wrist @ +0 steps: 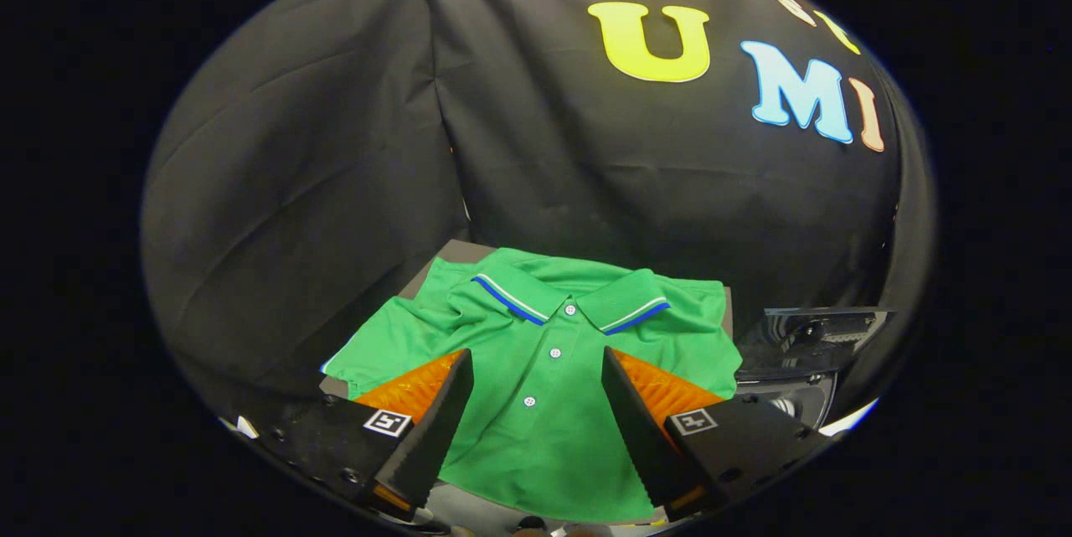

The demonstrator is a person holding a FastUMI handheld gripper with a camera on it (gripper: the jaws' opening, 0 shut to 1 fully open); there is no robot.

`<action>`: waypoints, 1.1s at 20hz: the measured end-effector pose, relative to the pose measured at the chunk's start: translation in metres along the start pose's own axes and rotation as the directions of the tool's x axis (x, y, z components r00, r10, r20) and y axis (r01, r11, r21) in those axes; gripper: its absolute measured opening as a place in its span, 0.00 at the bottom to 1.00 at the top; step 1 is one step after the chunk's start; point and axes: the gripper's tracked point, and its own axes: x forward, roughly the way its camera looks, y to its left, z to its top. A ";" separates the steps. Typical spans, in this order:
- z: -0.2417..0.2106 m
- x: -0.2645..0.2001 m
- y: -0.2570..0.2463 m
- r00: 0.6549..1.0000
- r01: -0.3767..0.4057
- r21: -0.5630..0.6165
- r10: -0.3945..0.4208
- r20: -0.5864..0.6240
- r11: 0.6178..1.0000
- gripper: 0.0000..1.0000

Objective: Put the clothes into the washing machine and then close the washing machine lid.

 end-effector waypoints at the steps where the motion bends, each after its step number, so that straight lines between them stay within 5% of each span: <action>1: 0.000 0.004 0.002 1.000 0.011 0.000 -0.011 -0.014 1.000 0.96; 13: -0.042 0.050 0.008 0.985 0.068 -0.106 -0.084 -0.148 0.992 0.97; 22: -0.041 0.052 0.010 0.991 0.052 -0.107 -0.065 -0.121 0.993 0.98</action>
